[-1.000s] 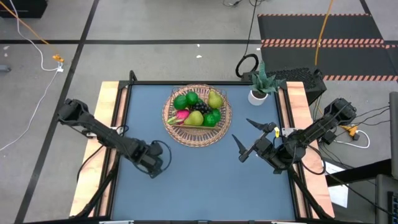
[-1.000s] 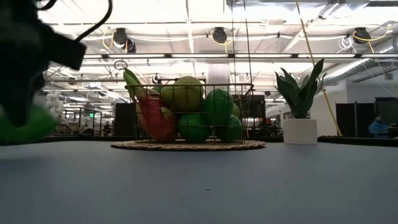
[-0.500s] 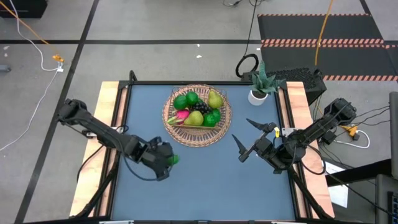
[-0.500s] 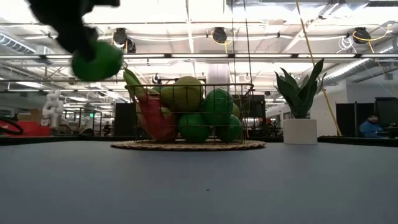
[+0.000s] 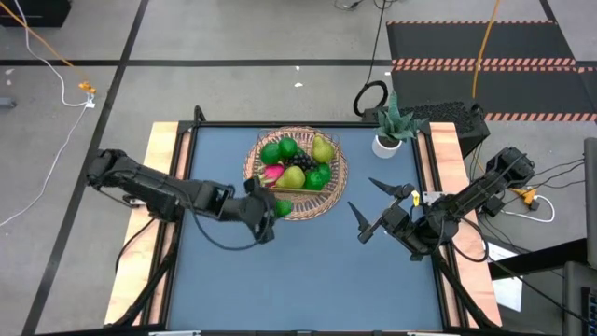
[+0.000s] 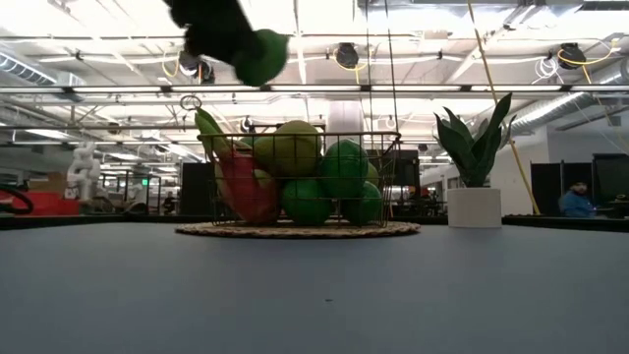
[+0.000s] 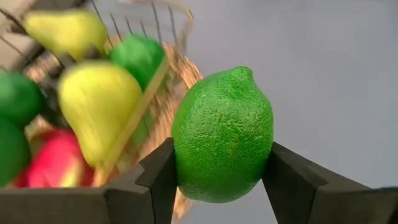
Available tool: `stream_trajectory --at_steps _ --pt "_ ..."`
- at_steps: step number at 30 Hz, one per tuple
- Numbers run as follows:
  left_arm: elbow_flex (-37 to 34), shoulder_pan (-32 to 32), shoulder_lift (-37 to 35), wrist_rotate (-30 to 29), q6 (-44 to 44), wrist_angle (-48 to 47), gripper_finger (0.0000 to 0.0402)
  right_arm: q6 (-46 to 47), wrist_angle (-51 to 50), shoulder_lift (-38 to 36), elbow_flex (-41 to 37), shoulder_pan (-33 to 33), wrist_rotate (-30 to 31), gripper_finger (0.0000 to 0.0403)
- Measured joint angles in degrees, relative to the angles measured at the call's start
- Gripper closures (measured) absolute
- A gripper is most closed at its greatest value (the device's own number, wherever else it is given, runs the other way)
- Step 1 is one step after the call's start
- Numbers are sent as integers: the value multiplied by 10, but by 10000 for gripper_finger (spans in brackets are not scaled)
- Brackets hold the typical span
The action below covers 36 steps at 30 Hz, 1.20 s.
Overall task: Build produce basket
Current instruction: Put the green lime into the gold wire basket
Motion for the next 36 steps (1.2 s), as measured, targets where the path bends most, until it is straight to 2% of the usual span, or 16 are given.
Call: stream_trajectory --at_steps 11,21,36 --pt "0 106 0 2 115 173 204 -13 0 0 0 0 0 28" --pt "0 191 0 2 122 181 194 -15 0 0 0 0 0 28" --pt "0 224 14 2 144 188 193 -20 0 0 0 0 0 28"
